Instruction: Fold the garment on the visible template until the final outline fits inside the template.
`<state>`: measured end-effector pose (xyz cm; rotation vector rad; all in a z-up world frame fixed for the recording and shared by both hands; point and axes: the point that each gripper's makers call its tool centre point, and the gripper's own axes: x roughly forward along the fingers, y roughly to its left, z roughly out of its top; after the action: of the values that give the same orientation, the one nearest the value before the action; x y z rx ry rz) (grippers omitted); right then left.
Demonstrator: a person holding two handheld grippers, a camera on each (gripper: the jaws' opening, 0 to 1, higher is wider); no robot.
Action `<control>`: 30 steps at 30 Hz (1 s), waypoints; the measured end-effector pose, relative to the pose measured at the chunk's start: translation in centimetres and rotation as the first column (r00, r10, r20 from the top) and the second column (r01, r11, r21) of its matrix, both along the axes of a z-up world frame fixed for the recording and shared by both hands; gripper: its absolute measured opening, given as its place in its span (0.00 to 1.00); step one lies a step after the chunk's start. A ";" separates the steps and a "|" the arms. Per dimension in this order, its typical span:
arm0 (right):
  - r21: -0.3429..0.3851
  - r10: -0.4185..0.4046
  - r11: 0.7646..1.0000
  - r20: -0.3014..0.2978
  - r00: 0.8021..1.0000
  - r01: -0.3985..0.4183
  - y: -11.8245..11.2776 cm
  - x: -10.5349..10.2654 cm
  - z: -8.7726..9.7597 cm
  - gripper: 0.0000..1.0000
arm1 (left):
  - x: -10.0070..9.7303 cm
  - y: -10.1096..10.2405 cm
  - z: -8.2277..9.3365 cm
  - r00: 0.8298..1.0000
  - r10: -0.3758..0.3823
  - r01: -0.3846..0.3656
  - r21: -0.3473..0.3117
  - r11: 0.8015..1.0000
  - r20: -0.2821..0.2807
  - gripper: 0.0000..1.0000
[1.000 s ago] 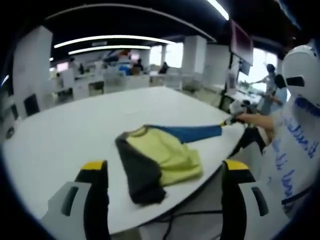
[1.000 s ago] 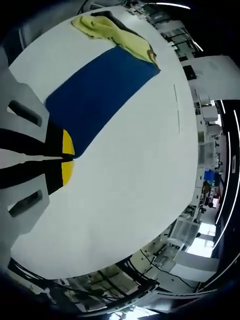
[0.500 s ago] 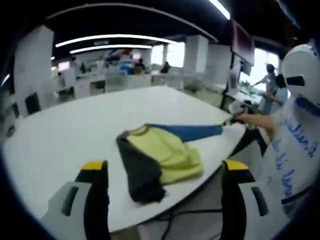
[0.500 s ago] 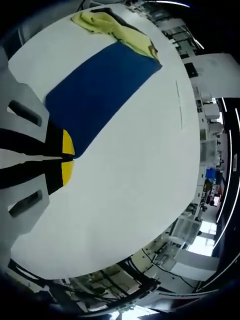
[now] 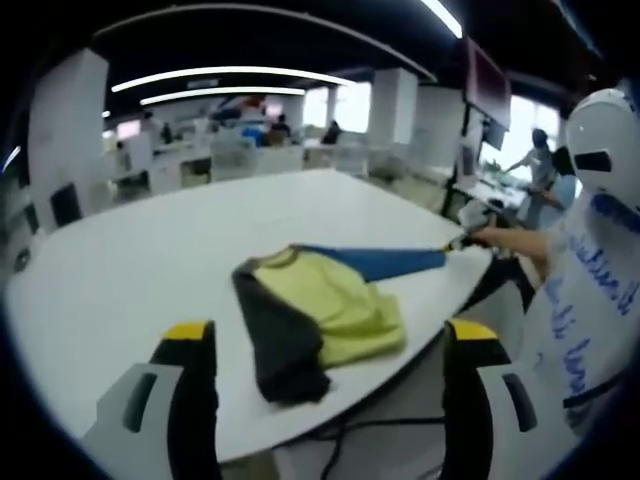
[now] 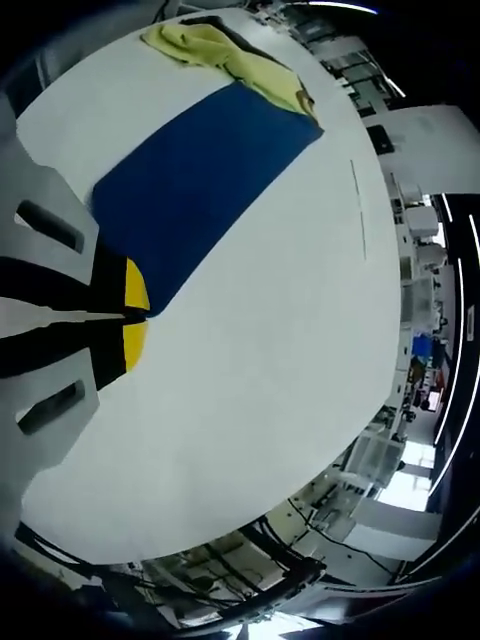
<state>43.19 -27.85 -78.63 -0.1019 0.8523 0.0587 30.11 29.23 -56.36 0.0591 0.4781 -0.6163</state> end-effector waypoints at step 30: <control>0.019 -0.023 1.000 0.045 0.999 0.022 0.8 -3.2 1.1 0.23 | 0.2 -0.3 -0.1 1.000 -0.024 0.024 -0.002 1.000 -0.002 0.87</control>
<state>39.98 -27.09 -77.56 -0.0761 0.8077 0.0432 30.29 28.98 -56.49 0.0626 0.4790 -0.6401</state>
